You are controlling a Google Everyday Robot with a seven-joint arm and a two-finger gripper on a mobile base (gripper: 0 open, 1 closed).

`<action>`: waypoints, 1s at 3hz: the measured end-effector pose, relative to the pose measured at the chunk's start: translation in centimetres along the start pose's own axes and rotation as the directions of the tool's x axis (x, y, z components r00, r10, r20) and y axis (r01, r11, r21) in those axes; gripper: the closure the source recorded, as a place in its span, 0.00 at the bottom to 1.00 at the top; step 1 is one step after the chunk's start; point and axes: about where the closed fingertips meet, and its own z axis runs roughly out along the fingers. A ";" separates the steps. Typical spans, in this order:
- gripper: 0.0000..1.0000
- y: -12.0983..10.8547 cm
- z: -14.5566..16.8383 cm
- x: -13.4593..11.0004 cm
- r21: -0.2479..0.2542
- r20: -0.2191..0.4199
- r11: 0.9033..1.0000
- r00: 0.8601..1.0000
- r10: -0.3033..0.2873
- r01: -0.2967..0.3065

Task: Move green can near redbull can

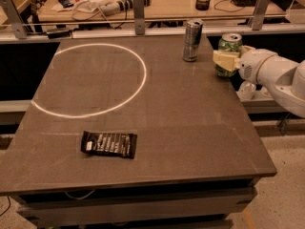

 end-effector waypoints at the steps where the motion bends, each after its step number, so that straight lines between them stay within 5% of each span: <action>1: 1.00 0.3 1.2 -0.5 -0.020 0.052 1.000 0.998 -0.019 0.020; 3: 1.00 1.4 4.2 -1.0 -0.072 0.076 0.996 0.996 -0.039 0.044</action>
Offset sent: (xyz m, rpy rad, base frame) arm 0.0391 0.0369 0.0106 0.0116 -0.1282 0.1028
